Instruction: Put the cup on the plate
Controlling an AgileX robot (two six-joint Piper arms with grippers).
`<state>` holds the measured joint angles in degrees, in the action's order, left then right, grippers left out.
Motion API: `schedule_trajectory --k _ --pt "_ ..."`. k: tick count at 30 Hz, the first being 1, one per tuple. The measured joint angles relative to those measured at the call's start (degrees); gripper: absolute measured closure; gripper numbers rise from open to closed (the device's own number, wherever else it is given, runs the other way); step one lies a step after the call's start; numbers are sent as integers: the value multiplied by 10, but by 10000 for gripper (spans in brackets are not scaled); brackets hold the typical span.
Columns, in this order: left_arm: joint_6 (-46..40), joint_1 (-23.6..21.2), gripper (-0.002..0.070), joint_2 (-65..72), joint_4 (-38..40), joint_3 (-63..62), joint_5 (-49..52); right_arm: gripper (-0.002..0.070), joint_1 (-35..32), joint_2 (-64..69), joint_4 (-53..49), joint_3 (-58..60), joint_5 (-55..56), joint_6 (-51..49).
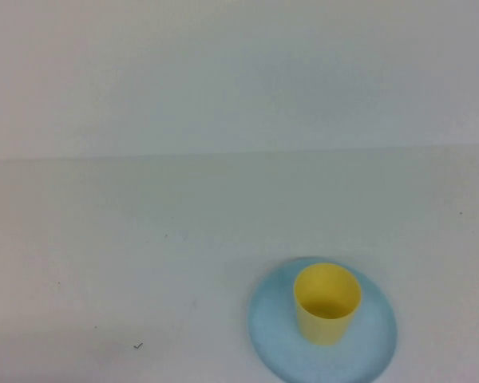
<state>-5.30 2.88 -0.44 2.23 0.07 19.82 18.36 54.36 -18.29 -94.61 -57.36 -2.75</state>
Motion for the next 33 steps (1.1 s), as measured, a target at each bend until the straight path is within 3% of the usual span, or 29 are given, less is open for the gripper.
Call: schedule_trajectory --k 4,8,11,20,26,33 --pt "0 0 675 0 0 0 0 675 -91 -116 104 149 240 -1" --pt "0 0 675 0 0 0 0 675 -163 -225 278 331 371 -1" --pt "0 0 675 0 0 0 0 675 -181 -292 314 462 390 -2" --pt "0 0 675 0 -1 0 0 675 -185 -484 261 772 395 -2" --pt "0 0 675 0 -2 0 0 675 -185 -548 260 905 421 -2" --pt "0 0 675 0 -2 0 0 675 -185 -550 260 961 469 -3"
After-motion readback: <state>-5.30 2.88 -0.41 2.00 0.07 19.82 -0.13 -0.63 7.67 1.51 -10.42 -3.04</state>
